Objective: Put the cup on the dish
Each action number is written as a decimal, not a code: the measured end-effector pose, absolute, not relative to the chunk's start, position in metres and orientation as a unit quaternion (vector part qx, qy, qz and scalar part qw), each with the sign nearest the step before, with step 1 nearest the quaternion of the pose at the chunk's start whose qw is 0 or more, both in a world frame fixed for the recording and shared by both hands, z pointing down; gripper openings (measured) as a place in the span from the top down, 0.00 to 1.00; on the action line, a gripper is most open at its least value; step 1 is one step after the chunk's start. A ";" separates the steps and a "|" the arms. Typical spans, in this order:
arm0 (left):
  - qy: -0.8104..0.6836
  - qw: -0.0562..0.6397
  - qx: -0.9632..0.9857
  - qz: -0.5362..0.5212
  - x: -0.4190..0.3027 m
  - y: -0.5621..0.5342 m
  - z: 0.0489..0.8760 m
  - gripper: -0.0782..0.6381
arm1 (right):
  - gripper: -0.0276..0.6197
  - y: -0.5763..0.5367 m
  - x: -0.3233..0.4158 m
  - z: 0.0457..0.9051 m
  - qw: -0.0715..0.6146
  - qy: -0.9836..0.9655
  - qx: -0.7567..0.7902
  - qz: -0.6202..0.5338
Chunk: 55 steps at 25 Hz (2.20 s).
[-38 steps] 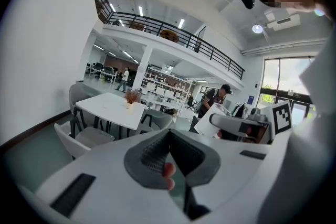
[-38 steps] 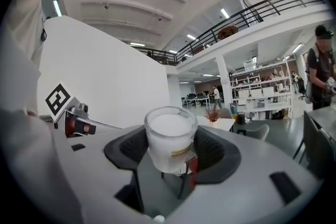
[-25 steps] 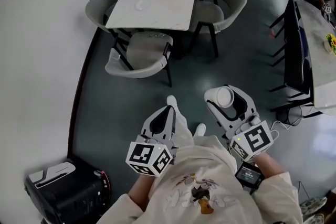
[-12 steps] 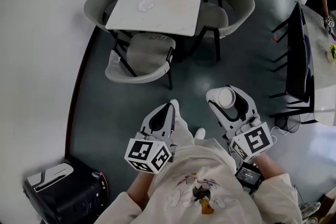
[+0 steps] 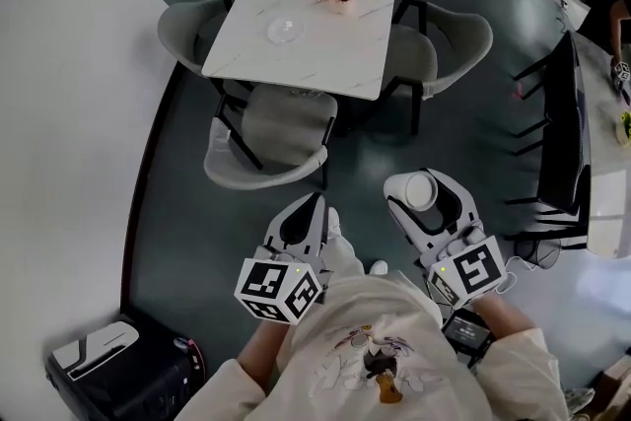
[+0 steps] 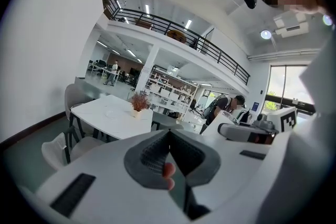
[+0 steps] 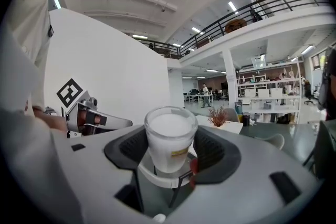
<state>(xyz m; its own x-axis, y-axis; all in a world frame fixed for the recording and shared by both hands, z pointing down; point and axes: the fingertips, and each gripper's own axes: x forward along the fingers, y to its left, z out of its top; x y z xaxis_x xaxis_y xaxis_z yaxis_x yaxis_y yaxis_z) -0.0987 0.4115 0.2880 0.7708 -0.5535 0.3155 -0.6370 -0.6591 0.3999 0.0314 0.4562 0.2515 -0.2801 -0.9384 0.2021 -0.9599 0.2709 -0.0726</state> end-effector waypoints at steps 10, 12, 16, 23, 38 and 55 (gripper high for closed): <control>-0.324 0.268 0.903 0.088 -0.122 0.315 0.297 0.89 | 0.54 0.358 0.023 0.254 0.059 -0.781 0.614 0.101; -0.319 0.278 0.902 0.083 -0.126 0.294 0.298 0.89 | 0.54 0.337 0.021 0.256 0.062 -0.777 0.618 0.101; -0.308 0.287 0.904 0.074 -0.132 0.260 0.301 0.89 | 0.54 0.298 0.012 0.260 0.067 -0.772 0.625 0.096; -0.295 0.295 0.906 0.065 -0.140 0.225 0.303 0.89 | 0.54 0.260 -0.001 0.257 0.086 -0.772 0.622 0.099; -0.314 0.297 0.899 0.075 -0.083 0.167 0.312 0.89 | 0.54 0.189 0.053 0.271 0.079 -0.783 0.607 0.111; -0.356 0.258 0.894 0.081 0.021 0.111 0.289 0.89 | 0.54 0.118 0.169 0.270 0.086 -0.814 0.567 0.092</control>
<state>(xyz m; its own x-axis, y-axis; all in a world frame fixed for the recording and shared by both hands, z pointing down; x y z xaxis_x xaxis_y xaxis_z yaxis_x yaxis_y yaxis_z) 0.0209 0.1112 0.2891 0.7332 -0.5955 0.3284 -0.6790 -0.6133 0.4035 0.1686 0.1179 0.2703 -0.3423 -0.9072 0.2447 -0.9389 0.3401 -0.0524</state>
